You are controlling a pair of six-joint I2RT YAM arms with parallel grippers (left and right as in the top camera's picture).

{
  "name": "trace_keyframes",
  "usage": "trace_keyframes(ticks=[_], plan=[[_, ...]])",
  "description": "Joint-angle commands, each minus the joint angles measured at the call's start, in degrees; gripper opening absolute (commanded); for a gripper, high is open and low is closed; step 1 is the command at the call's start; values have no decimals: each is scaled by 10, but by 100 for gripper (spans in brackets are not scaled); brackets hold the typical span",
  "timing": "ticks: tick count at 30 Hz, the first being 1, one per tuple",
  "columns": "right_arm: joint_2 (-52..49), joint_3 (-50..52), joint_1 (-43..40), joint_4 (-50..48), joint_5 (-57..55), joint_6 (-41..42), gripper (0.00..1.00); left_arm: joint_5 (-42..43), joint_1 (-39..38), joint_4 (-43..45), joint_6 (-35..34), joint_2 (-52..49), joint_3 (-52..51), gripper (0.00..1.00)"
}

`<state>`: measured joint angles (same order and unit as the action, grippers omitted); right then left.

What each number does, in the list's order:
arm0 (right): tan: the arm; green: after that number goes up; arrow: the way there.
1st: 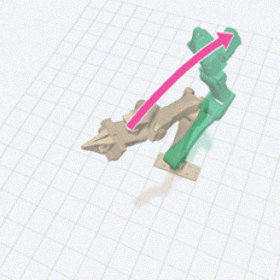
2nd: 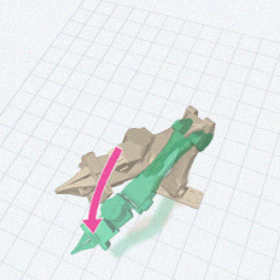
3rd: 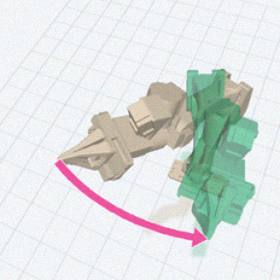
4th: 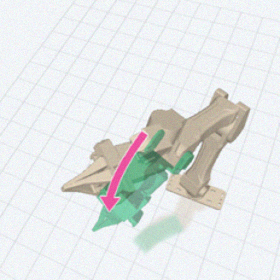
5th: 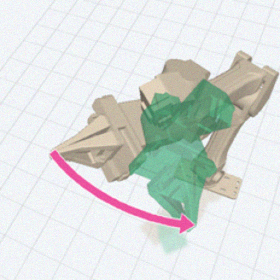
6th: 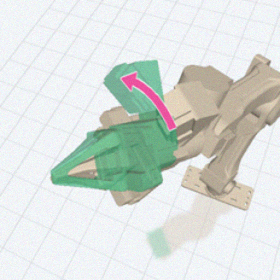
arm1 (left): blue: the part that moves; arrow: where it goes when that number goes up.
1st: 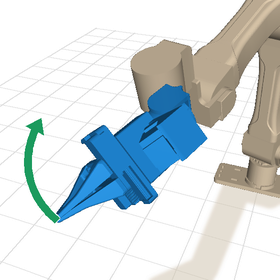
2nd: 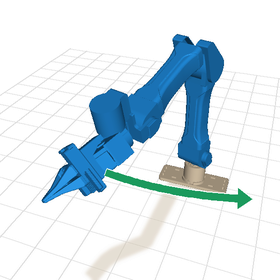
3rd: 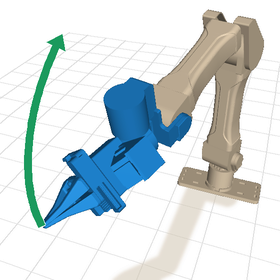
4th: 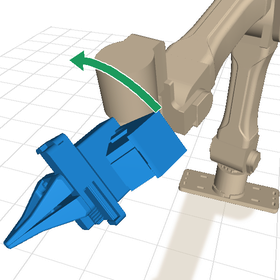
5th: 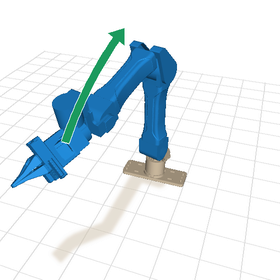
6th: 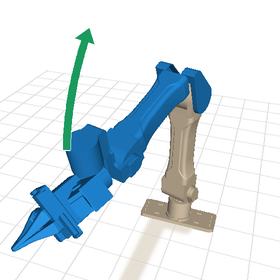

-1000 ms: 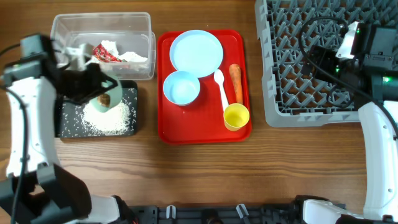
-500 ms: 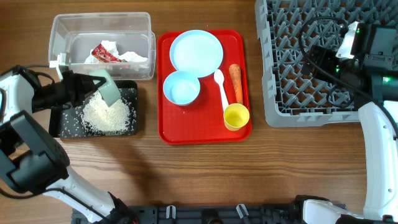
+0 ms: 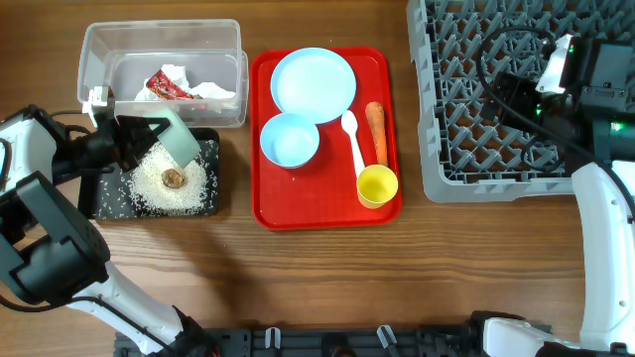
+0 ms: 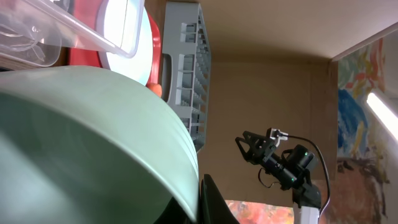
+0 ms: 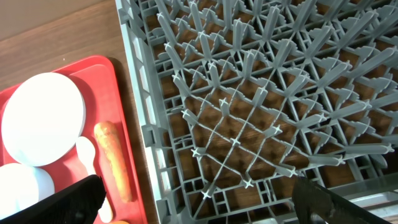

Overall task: Sort waste into correct bins and load items into the dishwasher rack
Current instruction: 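Tip the green bowl over the black tray to dump the scrap, then place the green bowl back on the red tray and release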

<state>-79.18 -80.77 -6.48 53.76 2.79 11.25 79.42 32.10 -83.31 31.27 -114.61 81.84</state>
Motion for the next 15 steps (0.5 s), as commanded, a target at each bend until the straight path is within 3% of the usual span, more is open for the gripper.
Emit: trace_keyframes(ticks=[1, 6, 11, 15], plan=[[-1, -2, -1, -2, 7, -7, 100, -4, -12, -3, 33, 21, 12, 4], [-1, -2, -1, -4, 7, -7, 100, -127, -93, -2, 25, 104, 68, 4], [-1, -2, -1, -13, 7, -7, 100, -516, -318, 101, -224, 189, 78, 4], [-1, -2, -1, -10, 7, -7, 100, -679, -486, 122, -319, 180, 77, 4]])
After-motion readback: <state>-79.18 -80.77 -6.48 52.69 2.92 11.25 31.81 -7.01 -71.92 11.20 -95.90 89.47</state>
